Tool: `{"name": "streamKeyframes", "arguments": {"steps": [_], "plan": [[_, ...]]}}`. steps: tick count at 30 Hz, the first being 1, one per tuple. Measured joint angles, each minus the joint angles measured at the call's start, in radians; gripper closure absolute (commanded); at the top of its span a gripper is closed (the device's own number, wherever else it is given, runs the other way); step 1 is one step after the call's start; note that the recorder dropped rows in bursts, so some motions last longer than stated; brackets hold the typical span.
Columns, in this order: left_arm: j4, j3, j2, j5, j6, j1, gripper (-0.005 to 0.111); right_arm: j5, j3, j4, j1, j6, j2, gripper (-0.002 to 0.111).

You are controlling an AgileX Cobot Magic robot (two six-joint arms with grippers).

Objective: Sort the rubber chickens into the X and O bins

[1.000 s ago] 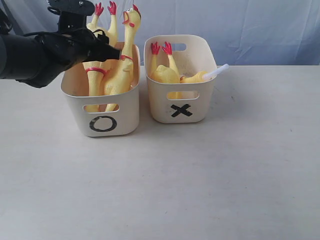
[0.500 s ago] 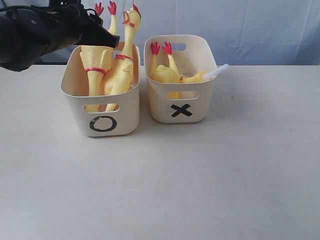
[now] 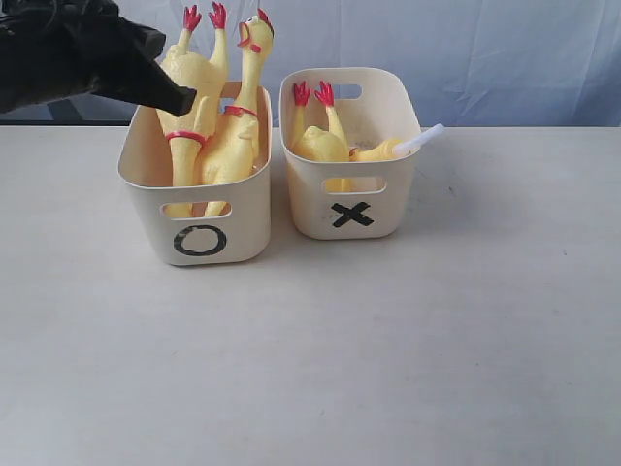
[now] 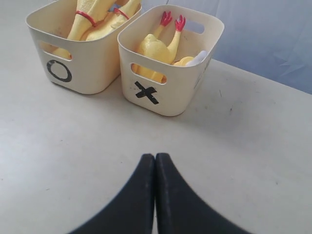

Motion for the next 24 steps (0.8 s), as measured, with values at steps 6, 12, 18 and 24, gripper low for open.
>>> {"name": "streamKeyframes", "arguments": {"steps": [6,12,18,24], "plan": [[0.0,0.121,-0.119,0.0,0.0,0.0,0.107,-0.001,0.0,0.0,0.0,0.0,0.0,0.109],[-0.002,0.21,-0.214,0.0,0.0,0.0,0.107,-0.003,0.0,0.0,0.0,0.0,0.0,0.109],[-0.027,0.286,-0.321,-0.002,0.0,0.0,0.107,-0.005,0.0,0.0,0.0,0.0,0.0,0.109],[-0.035,0.355,-0.449,-0.003,0.0,0.0,0.107,-0.005,0.0,0.0,0.0,0.0,0.0,0.109]]}}
